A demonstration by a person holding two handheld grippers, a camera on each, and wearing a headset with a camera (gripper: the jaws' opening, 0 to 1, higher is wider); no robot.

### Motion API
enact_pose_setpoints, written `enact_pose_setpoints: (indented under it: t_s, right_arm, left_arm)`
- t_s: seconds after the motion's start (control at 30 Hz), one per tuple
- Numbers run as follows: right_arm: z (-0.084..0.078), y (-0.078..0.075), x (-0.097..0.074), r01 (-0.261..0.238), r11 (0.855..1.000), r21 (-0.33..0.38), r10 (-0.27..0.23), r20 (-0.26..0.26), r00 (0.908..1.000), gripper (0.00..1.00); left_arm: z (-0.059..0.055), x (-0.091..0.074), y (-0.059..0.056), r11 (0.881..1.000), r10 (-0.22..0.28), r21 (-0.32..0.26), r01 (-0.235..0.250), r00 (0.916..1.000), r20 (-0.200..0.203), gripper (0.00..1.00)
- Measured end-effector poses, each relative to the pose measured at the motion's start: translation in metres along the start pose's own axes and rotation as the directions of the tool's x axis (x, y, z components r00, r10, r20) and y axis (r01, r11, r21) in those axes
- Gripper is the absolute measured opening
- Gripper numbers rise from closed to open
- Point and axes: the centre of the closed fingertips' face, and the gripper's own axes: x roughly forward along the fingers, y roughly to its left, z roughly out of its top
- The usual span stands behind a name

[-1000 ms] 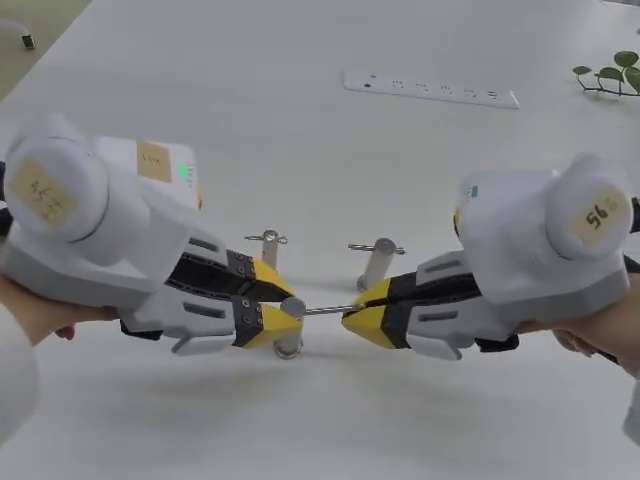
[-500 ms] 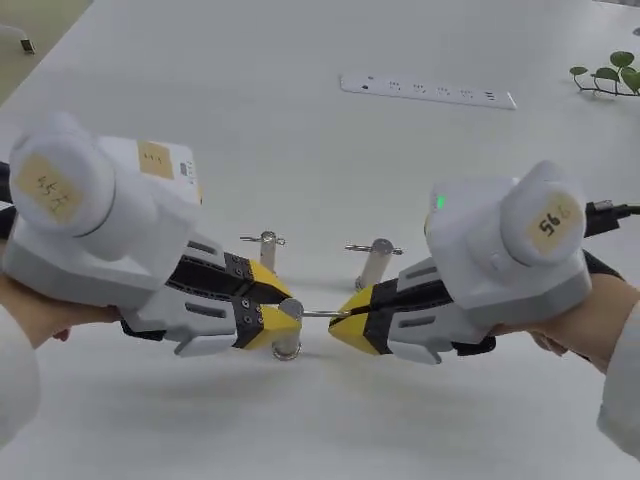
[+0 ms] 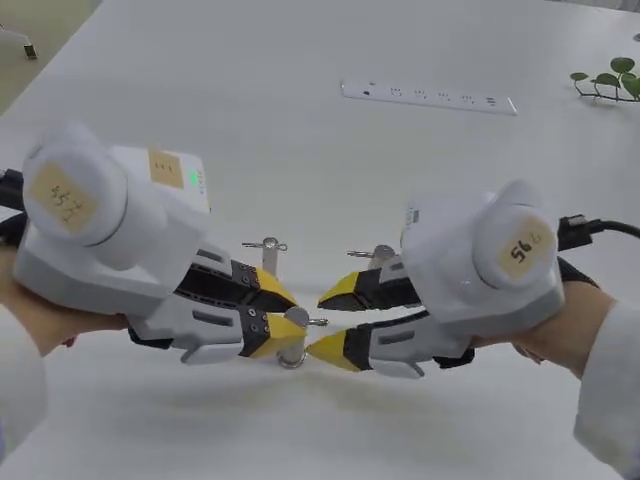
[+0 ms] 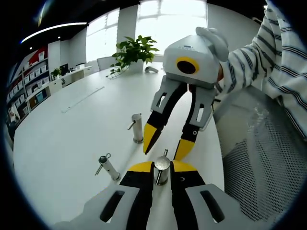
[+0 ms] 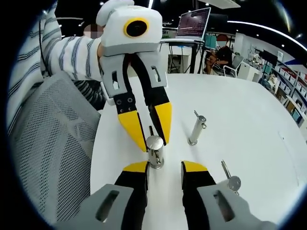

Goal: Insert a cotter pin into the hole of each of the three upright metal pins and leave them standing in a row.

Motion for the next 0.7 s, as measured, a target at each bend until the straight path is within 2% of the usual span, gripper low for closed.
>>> enact_pose_setpoints:
  t_s: [0.13,0.33,0.43,0.7]
  right_arm:
    - [-0.007,-0.005,-0.007,0.013,1.0,0.021,-0.012,-0.01,0.9999,0.15]
    - [-0.001,-0.014,-0.014,0.041,0.996,0.075,-0.042,0.011,0.9991,0.13]
    - [0.004,-0.013,-0.014,0.032,0.996,0.082,-0.034,0.025,0.9991,0.12]
    - [0.007,-0.007,-0.007,0.013,0.997,0.079,-0.015,0.017,0.9997,0.07]
  left_arm:
    - [0.0,0.0,0.001,1.0,-0.002,-0.001,0.002,1.0,-0.002,0.09]
    - [0.0,0.001,0.002,1.0,-0.001,0.005,0.001,1.0,-0.006,0.09]
    - [0.0,0.002,0.002,1.0,0.001,0.001,-0.001,1.0,-0.006,0.09]
    - [0.0,0.002,0.003,1.0,0.004,-0.002,-0.004,1.0,-0.008,0.09]
